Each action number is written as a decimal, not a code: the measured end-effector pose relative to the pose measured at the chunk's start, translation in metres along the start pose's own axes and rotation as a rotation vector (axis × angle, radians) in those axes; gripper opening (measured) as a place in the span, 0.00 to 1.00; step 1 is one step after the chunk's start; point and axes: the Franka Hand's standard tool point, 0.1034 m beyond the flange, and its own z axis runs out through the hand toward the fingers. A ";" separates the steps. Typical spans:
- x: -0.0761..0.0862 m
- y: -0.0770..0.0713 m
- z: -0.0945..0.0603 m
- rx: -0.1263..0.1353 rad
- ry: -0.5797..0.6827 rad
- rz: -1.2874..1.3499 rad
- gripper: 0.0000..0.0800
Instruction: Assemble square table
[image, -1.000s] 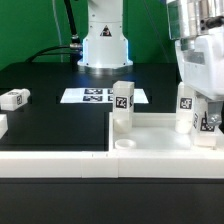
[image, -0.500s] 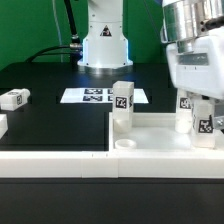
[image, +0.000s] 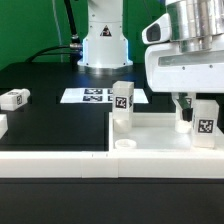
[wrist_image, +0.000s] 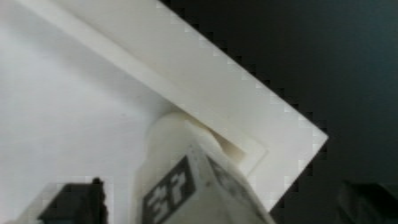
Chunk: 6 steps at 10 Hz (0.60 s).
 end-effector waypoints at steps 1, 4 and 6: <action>0.001 0.002 -0.002 -0.033 -0.009 -0.227 0.81; 0.002 -0.002 -0.006 -0.066 -0.020 -0.479 0.81; 0.002 -0.002 -0.006 -0.066 -0.020 -0.464 0.50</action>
Offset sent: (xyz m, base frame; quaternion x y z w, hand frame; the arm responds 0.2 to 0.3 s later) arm 0.0000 0.0000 0.0000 0.0000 0.0000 0.0000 1.0000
